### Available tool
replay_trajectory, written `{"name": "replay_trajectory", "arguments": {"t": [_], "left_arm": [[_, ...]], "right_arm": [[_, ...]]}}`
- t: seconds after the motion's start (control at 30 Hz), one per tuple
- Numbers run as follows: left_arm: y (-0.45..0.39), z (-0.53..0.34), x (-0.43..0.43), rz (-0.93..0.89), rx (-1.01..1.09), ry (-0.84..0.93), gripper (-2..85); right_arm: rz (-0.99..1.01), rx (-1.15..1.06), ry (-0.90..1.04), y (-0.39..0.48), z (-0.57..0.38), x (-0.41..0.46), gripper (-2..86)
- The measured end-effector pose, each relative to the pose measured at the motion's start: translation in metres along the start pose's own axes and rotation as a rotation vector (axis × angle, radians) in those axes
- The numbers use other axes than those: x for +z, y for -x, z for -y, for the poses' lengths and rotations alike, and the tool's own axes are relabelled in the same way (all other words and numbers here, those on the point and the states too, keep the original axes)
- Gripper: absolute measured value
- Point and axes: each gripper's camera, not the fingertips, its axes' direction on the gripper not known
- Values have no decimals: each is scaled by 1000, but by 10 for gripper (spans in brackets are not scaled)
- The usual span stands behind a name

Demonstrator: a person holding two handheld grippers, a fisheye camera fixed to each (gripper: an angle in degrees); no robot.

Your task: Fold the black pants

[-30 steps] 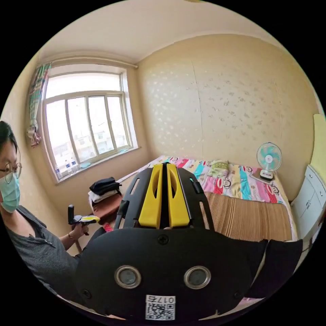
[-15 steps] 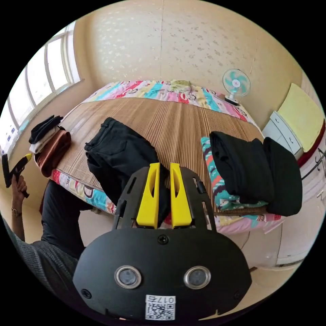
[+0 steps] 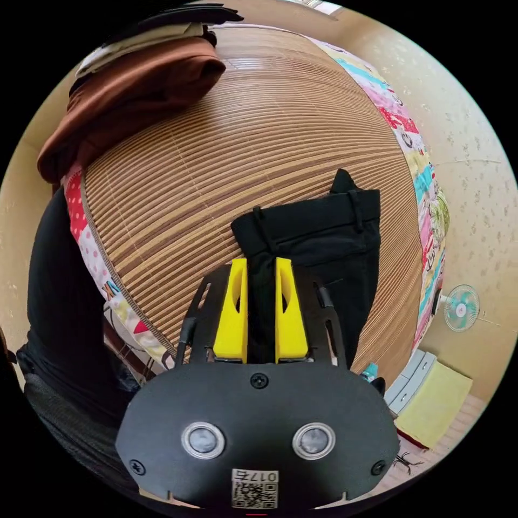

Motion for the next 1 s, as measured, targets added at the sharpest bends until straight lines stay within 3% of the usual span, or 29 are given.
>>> {"name": "replay_trajectory", "arguments": {"t": [0.13, 0.2, 0.33, 0.43, 0.53, 0.6, 0.67, 0.83, 1.0], "left_arm": [[26, -15, -12, 52, -67, -86, 15], [36, -10, -5, 69, -106, -98, 103], [33, 23, 18, 107, -139, -106, 184], [6, 50, 9, 111, -58, -255, 243], [-49, 80, -20, -104, 217, -420, 232], [-112, 101, -64, -293, 498, -512, 179], [-164, 111, -107, -285, 614, -614, 64], [-286, 157, -230, -270, 783, -807, 49], [-394, 215, -332, -263, 917, -853, 49]], "right_arm": [[-2, 182, -346, -60, -78, -135, 31], [-37, 215, -482, -80, -126, -201, 26], [-48, 218, -767, -88, -248, -338, 22], [-77, 216, -940, -77, -335, -417, 22], [-68, 223, -1048, -69, -408, -471, 22], [-52, 241, -1113, -67, -446, -493, 22], [-92, 286, -1194, -63, -485, -516, 22], [-294, 326, -1475, -57, -586, -605, 24], [-475, 327, -1558, -63, -623, -690, 24]]}}
